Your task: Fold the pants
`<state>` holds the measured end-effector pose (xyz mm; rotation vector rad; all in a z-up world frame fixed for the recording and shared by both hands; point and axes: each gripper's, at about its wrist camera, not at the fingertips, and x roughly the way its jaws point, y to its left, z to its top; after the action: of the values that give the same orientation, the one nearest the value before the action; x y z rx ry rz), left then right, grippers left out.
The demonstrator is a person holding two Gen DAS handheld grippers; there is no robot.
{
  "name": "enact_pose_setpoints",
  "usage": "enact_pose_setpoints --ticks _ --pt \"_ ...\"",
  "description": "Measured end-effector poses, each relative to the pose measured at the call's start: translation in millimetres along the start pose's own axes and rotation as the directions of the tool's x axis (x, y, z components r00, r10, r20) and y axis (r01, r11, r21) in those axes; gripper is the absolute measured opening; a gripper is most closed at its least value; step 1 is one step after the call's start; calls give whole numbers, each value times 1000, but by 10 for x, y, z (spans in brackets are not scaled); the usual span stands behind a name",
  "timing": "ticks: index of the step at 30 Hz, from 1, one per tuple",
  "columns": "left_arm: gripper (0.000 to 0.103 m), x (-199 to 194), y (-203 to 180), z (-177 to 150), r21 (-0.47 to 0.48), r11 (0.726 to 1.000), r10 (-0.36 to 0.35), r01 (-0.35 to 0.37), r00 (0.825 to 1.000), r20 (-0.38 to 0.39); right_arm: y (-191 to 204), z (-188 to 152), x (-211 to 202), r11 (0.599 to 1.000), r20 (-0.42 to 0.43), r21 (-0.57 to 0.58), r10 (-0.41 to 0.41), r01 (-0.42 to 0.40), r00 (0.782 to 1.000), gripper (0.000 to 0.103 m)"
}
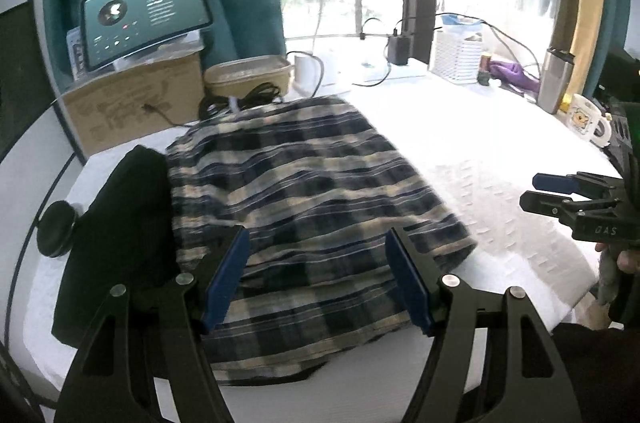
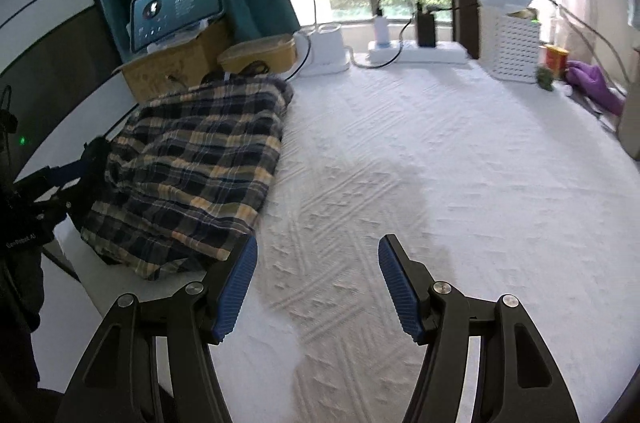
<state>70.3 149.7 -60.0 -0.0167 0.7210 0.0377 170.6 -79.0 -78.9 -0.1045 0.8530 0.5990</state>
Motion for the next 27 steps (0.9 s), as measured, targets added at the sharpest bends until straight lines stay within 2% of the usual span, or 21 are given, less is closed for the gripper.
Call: enact_pose_setpoints --ticks 12,17,19,27 --pt "70 -128 -480 170 42 996 -82 80 995 54 -304 -82 -582 996 91 59 -79 74 993 72" --pt "71 -180 -650 227 54 996 -82 78 993 88 -353 -110 -758 992 109 63 -113 107 988 73" --pt "80 -191 -692 243 52 997 -62 57 993 99 -353 -118 -832 991 116 57 -125 119 985 73" --pt "82 -338 -835 304 47 998 -43 35 984 171 -329 -101 -1146 986 171 46 -167 161 971 76"
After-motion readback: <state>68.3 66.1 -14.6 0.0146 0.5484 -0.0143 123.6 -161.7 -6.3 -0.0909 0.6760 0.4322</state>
